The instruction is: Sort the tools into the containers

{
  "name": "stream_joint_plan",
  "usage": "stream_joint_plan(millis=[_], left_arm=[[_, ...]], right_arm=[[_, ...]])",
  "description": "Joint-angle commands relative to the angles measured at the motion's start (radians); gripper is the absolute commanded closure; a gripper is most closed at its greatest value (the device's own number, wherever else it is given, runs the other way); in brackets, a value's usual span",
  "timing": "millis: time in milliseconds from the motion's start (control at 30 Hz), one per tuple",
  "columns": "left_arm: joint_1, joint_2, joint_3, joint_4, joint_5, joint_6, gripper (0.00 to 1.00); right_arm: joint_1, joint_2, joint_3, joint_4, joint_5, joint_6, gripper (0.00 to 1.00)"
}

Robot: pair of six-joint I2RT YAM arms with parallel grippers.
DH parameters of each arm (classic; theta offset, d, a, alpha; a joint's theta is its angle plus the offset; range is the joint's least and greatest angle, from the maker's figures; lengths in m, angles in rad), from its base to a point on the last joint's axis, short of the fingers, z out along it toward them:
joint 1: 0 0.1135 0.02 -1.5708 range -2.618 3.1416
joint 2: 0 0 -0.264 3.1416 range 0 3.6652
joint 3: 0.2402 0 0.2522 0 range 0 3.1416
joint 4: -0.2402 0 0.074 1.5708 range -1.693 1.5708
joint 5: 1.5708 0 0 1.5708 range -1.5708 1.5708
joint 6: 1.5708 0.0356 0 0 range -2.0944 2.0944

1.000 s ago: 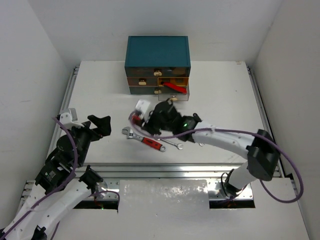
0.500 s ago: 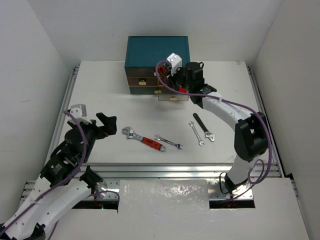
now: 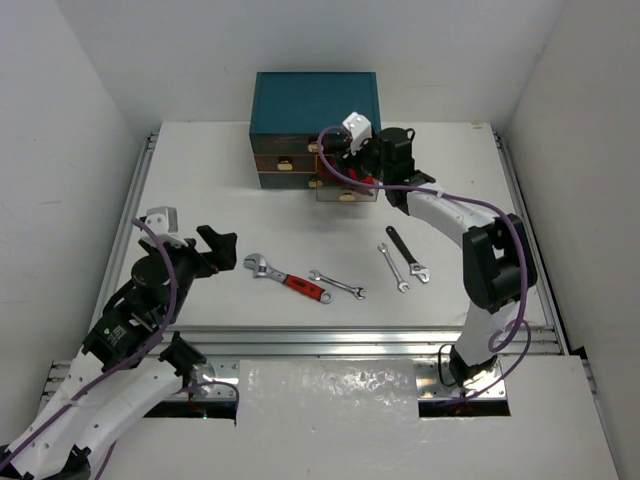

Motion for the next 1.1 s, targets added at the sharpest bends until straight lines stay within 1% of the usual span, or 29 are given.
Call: stream_joint_plan(millis=[0,33,67,100,133,167,200,233,267,300,333,367,400,433,467,567,633,700,833,933,967,1067], left_arm=[[0.015,0.007,0.001,0.052,0.022,0.015,0.0],[0.015,0.007,0.001,0.052,0.024,0.017,0.0],[0.015,0.006,0.001,0.052,0.027,0.017,0.0],[0.015,0.004,0.001,0.052,0.025,0.017,0.0],[0.015,0.003,0.001,0.054,0.027,0.017,0.0],[0.015,0.001,0.0,0.054,0.027,0.017,0.0],[0.015,0.0,0.0,0.054,0.027,0.017,0.0],[0.017,-0.004,-0.002,0.055,0.028,0.017,0.0],[0.017,-0.004,-0.003,0.057,0.03,0.018,0.0],[0.017,-0.002,-0.003,0.06,0.036,0.018,0.0],[0.017,0.004,-0.005,0.061,0.039,0.02,0.0],[0.017,0.007,-0.004,0.06,0.041,0.021,0.0],[0.017,0.01,-0.003,0.06,0.047,0.021,0.0],[0.017,0.015,-0.003,0.06,0.047,0.021,0.0],[0.017,0.018,-0.003,0.058,0.047,0.023,0.0],[0.017,0.016,-0.003,0.058,0.048,0.023,0.0],[0.017,0.012,-0.005,0.06,0.05,0.023,0.0],[0.017,0.012,-0.005,0.061,0.051,0.023,0.0],[0.017,0.021,-0.005,0.064,0.059,0.028,0.0],[0.017,0.029,-0.005,0.066,0.073,0.031,0.0],[0.017,0.03,-0.005,0.067,0.076,0.032,0.0],[0.017,0.036,-0.007,0.072,0.088,0.038,0.0]], right_arm=[[0.002,-0.089,-0.015,0.064,-0.008,0.027,0.21],[0.002,-0.105,-0.031,0.058,0.001,0.051,0.14],[0.002,-0.151,-0.053,0.064,0.006,0.115,0.12],[0.002,-0.177,-0.08,0.071,0.011,0.154,0.12],[0.002,-0.203,-0.149,0.087,0.047,0.215,0.13],[0.002,-0.23,-0.186,0.09,0.084,0.287,0.16],[0.002,-0.281,-0.231,0.09,0.124,0.441,0.22],[0.002,-0.308,-0.33,0.113,0.171,0.528,0.31],[0.002,-0.329,-0.384,0.139,0.225,0.605,0.49],[0.002,-0.354,-0.439,0.166,0.235,0.738,0.55],[0.002,-0.356,-0.517,0.224,0.233,0.791,0.65],[0.002,-0.349,-0.542,0.258,0.194,0.826,0.85],[0.002,-0.322,-0.556,0.275,0.175,0.863,0.97],[0.002,-0.301,-0.553,0.292,0.161,0.881,1.0],[0.003,-0.279,-0.547,0.301,0.144,0.904,1.0],[0.002,-0.196,-0.474,0.311,0.124,0.882,1.0],[0.0,-0.141,-0.392,0.28,0.124,0.862,1.0],[0.0,-0.11,-0.301,0.198,0.15,0.836,1.0],[-0.006,-0.038,-0.21,0.188,0.16,0.819,1.0],[-0.015,0.049,-0.129,0.165,0.181,0.787,1.0],[-0.021,0.072,-0.072,0.148,0.184,0.783,1.0],[-0.046,0.149,0.009,0.122,0.167,0.774,1.0]])
